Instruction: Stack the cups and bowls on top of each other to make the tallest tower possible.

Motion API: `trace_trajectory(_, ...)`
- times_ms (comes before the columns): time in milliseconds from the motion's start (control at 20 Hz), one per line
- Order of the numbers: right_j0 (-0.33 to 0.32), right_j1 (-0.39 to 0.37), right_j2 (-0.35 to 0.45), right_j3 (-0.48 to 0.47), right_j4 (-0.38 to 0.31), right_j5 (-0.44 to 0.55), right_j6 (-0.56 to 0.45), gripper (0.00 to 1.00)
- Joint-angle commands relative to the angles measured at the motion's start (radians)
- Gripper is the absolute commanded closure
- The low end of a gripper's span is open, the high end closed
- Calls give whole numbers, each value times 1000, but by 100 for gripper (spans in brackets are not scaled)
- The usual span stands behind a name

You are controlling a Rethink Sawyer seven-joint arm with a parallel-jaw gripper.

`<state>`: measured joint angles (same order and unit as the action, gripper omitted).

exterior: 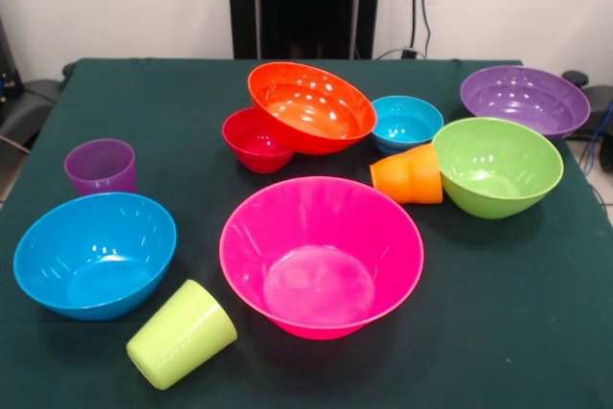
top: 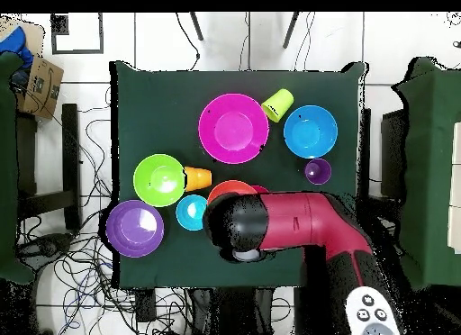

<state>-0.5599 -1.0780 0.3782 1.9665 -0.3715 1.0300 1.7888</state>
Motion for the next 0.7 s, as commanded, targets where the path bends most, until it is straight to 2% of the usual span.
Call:
trace_trajectory(50, -35, -27, 15, 20, -106, 38, -173, 0)
trace_trajectory(200, -61, -41, 29, -3, -126, 58, -223, 0)
trace_trajectory(700, -234, -23, 95, 38, -152, -42, -342, 0)
